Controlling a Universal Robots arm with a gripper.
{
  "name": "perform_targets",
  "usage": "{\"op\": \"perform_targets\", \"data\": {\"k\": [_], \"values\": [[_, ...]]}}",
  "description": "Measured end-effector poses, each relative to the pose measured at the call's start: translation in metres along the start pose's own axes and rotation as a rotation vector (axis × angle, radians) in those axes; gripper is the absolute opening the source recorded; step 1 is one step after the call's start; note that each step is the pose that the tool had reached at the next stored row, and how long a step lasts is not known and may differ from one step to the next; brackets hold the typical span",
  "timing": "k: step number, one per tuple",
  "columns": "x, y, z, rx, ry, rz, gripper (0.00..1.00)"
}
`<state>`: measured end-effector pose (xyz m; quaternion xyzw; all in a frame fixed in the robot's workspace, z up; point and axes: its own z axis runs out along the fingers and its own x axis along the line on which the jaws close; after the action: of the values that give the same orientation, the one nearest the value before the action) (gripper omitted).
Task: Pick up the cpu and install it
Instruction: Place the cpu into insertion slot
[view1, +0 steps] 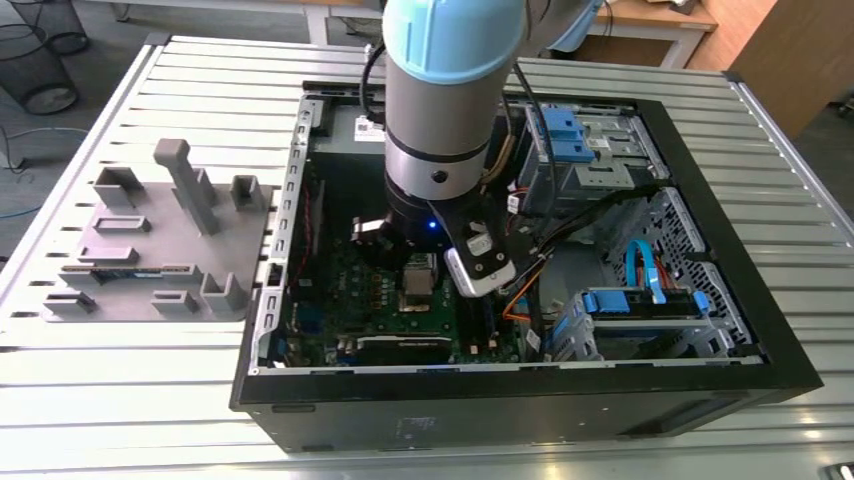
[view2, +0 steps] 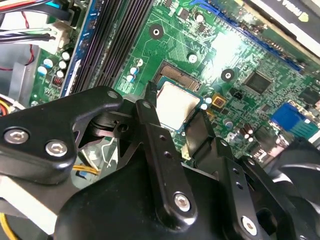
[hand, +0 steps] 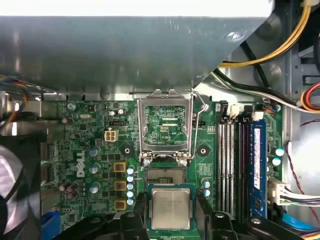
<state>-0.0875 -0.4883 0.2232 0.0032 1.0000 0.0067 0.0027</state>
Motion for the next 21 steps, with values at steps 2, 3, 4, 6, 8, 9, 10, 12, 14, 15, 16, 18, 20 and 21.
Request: {"op": "perform_targets", "data": {"k": [2,3,4,6,8,9,10,12,14,15,16,18,20,21], "values": [[0.0,-0.0001,0.0036,0.0,0.0,0.0,0.47],[0.0001,-0.0001,0.0055,0.0001,0.0,0.001,0.47],[0.0001,-0.0002,0.0073,0.0,0.0,0.001,0.47],[0.0001,-0.0002,0.0109,0.0,0.0,0.001,0.47],[0.0002,-0.0003,0.0143,0.0001,0.0,0.001,0.47],[0.0002,-0.0003,0.0156,0.0,0.0,0.001,0.47],[0.0002,-0.0003,0.0167,0.0001,0.0,0.001,0.47],[0.0002,-0.0003,0.0184,0.0,0.0,-0.001,0.47],[0.0003,-0.0004,0.0199,0.0001,0.0001,-0.003,0.47],[0.0003,-0.0004,0.0199,0.0003,0.0002,-0.004,0.47],[0.0003,-0.0004,0.0199,0.0003,0.0002,-0.004,0.47],[0.0003,-0.0004,0.02,0.0001,0.0001,-0.004,0.47],[0.0004,-0.0004,0.0201,0.0,0.0,-0.004,0.47],[0.0008,-0.0004,0.0206,-0.0003,-0.0002,-0.004,0.47]]}}
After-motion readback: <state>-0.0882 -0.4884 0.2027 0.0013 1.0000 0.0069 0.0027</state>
